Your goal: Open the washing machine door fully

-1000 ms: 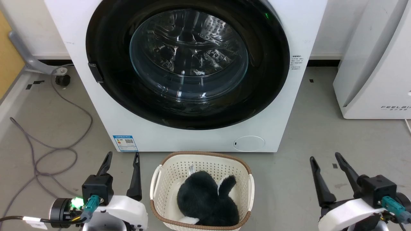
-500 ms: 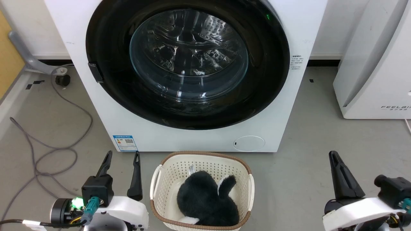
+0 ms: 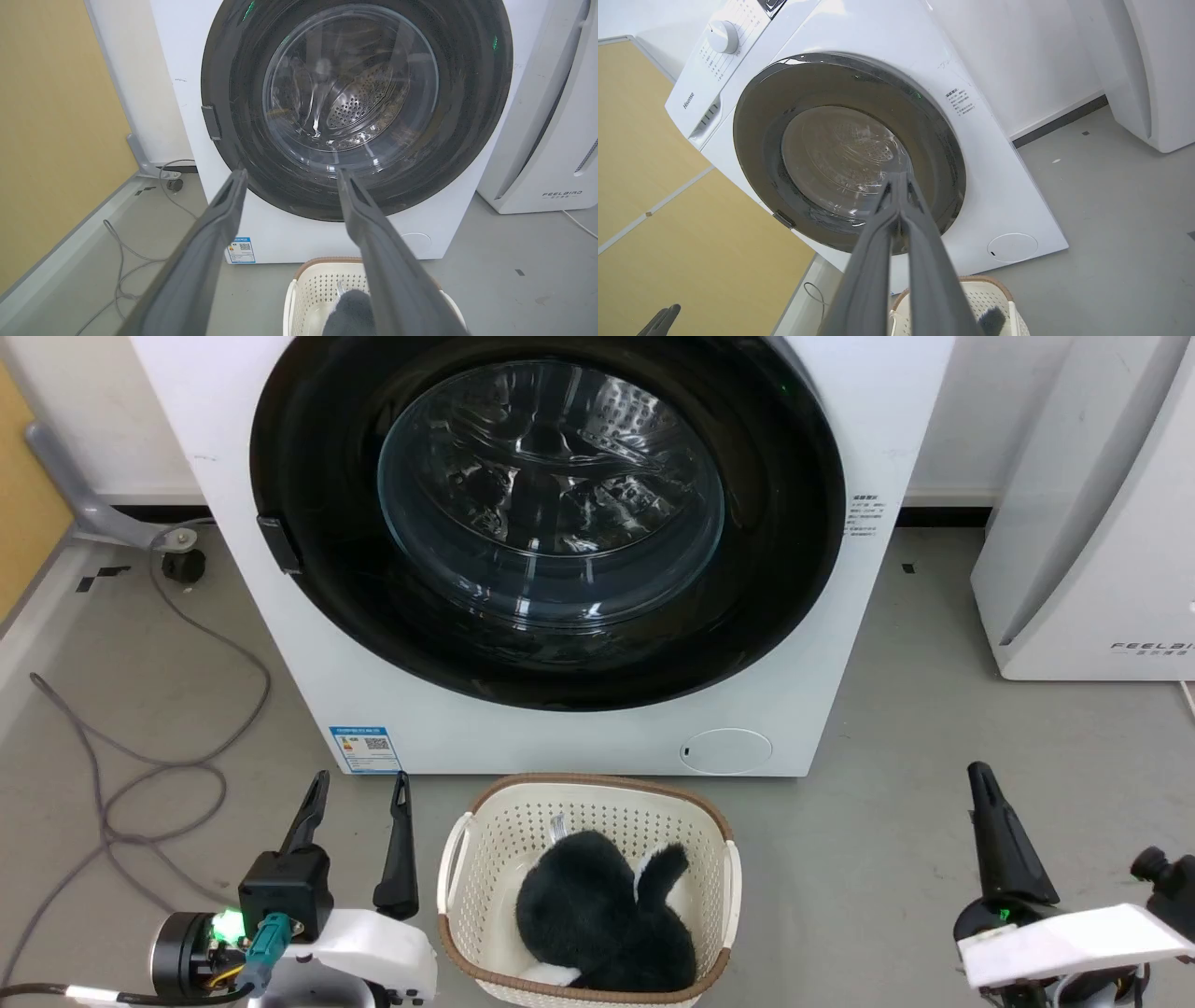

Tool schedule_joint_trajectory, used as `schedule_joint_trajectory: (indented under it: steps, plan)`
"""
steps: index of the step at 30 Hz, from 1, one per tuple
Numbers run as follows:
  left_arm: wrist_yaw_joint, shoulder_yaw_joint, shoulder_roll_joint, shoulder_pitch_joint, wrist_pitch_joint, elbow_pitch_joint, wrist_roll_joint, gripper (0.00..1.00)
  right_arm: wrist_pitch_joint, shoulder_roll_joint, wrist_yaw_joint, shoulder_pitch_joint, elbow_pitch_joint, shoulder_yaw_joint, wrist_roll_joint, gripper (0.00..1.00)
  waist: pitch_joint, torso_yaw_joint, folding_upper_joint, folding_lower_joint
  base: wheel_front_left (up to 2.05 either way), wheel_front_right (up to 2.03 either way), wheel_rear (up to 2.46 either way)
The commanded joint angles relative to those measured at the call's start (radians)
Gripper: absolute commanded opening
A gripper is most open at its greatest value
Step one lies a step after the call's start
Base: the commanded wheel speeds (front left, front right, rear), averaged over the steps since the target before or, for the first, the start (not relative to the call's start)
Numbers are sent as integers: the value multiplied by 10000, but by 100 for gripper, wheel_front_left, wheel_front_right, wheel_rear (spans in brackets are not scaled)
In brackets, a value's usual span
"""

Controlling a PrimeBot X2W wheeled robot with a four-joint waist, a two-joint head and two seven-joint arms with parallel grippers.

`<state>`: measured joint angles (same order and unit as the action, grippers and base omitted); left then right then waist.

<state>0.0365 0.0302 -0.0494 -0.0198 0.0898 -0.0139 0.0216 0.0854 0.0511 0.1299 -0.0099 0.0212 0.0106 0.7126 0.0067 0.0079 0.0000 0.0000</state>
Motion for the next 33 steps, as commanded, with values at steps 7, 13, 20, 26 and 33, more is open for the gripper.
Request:
schedule_joint_trajectory:
  steps: [7,13,20,26,33]
  plan:
    - [95,84,-5,-173,203,-25,95,100,-171,-5,3,-428,362,321,1868,0,122,92,0,0,0,0,0]
    - [143,138,-5,-294,328,-18,125,100,-405,-5,4,-920,805,703,2826,0,317,203,0,0,0,0,0]
    - [203,220,-5,-497,474,8,164,100,-664,39,4,-1710,1435,1225,3712,0,624,353,0,0,0,0,0]
    - [202,239,-6,-678,599,71,93,100,-802,219,5,-2567,2050,1628,4355,0,929,458,0,0,0,0,0]
    - [215,215,-6,-927,746,226,45,100,-882,577,5,-3790,2860,1930,5012,0,1424,593,0,0,0,0,0]
